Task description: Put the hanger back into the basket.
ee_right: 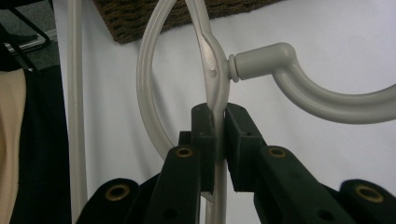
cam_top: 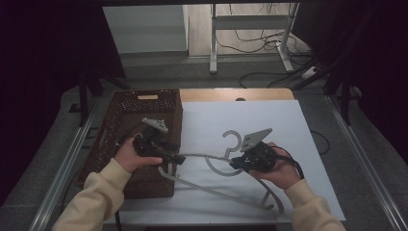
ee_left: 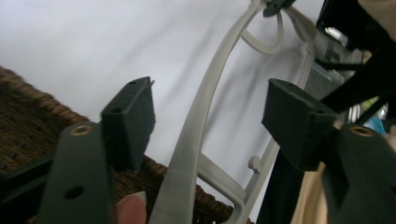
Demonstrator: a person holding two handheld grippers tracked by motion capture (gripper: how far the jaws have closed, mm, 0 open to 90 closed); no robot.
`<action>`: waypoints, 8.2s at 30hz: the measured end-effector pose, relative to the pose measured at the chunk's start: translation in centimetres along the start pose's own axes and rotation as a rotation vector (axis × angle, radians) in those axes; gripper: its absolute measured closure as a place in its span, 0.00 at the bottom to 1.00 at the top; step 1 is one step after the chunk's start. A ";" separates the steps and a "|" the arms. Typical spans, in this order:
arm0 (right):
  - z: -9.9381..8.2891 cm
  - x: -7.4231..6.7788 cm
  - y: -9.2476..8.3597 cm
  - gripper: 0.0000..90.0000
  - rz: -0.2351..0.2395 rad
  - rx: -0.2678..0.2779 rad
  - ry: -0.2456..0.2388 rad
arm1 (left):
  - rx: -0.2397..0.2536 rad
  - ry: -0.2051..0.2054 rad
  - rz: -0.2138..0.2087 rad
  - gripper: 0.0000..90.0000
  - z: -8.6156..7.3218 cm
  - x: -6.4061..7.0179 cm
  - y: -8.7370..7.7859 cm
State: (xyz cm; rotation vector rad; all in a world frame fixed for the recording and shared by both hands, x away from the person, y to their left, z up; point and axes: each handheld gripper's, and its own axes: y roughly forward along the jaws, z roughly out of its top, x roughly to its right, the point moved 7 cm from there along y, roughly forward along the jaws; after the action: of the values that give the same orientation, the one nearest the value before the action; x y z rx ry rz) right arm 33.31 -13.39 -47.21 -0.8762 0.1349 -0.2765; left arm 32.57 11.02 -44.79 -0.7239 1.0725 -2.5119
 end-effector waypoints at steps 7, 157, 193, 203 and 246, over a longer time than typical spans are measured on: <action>0.2 -0.4 0.0 0.91 0.014 0.004 -0.016 | -0.118 0.047 -0.027 0.65 -0.1 0.4 1.4; -11.0 8.8 -4.8 0.36 -0.209 0.095 0.510 | 0.428 -0.527 0.580 0.88 -16.0 -11.4 -13.2; -11.2 8.8 -4.5 0.34 -0.202 0.085 0.502 | 0.416 -0.381 0.477 0.31 -12.1 -8.8 -11.9; -10.5 8.6 -4.9 0.23 -0.217 0.143 0.515 | 0.400 -0.261 0.420 0.27 -9.8 -6.4 -9.8; -10.5 6.1 -6.7 0.21 -0.263 0.204 0.488 | 0.312 -0.152 0.353 0.23 -7.7 -4.3 -5.1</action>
State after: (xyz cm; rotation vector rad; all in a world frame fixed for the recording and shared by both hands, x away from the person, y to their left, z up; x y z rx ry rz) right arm 35.48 -27.00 -48.76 -0.6090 0.4377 -0.7369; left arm 31.35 20.93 -47.01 -0.5675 0.6664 -2.2096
